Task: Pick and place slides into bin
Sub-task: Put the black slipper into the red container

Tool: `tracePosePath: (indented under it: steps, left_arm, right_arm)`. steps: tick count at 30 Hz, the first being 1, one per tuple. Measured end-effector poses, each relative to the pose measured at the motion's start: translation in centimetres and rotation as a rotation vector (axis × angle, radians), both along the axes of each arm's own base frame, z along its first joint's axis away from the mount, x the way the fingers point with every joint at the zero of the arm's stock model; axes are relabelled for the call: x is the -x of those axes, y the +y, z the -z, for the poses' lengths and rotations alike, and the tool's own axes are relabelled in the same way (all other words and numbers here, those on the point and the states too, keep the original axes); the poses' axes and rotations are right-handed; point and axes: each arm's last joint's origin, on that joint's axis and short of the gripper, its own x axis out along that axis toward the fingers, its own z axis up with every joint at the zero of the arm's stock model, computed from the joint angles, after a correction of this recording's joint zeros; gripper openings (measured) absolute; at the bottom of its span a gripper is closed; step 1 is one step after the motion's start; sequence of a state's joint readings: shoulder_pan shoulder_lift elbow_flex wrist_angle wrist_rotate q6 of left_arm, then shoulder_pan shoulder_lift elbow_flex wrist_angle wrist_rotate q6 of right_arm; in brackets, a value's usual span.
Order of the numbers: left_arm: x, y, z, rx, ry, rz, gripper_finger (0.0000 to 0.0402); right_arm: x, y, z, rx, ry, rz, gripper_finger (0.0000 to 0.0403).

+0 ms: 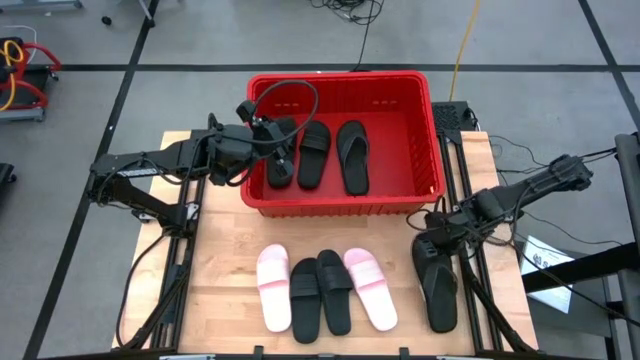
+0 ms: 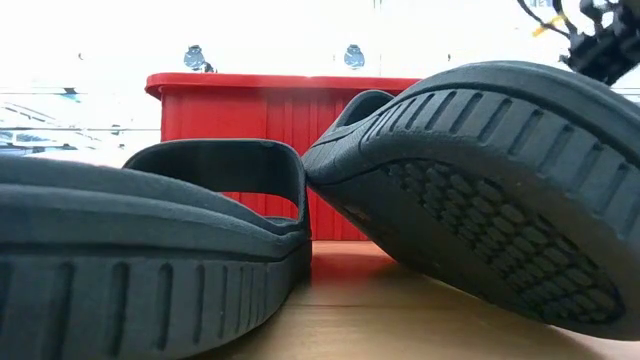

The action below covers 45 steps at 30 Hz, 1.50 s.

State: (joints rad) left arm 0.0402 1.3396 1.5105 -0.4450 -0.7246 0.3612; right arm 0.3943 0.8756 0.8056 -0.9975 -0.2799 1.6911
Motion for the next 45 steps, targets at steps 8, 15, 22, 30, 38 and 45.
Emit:
tracePosePath:
  steps: [8, 15, 22, 30, 38, 45]
  left_arm:
    - [0.0, 0.0, 0.0, -0.002, 0.002, 0.001, 0.0150]
    - [0.0, 0.0, 0.0, -0.002, 0.002, -0.001, 0.0150]
    - [0.0, 0.0, 0.0, -0.002, 0.002, -0.002, 0.0150]
    - [0.0, 0.0, 0.0, -0.003, 0.002, -0.003, 0.0150]
    - [0.0, 0.0, 0.0, 0.002, -0.003, -0.004, 0.0150]
    - [0.0, 0.0, 0.0, 0.002, -0.003, -0.004, 0.0150]
  right_arm:
    - [-0.1, -0.2, -4.3, 0.053, -0.127, -0.019, 0.0005]
    - [0.2, -0.9, -9.3, 0.178, -0.340, -0.011, 0.0005]
    - [0.8, -1.8, -13.5, 0.338, -0.548, 0.010, 0.0005]
    - [0.6, -3.4, -17.3, 0.585, -0.800, 0.007, 0.0005]
    - [-0.1, -5.4, -20.0, 0.897, -0.986, 0.045, 0.0005]
    - [-0.4, -7.6, -21.6, 1.196, -1.025, 0.074, 0.0005]
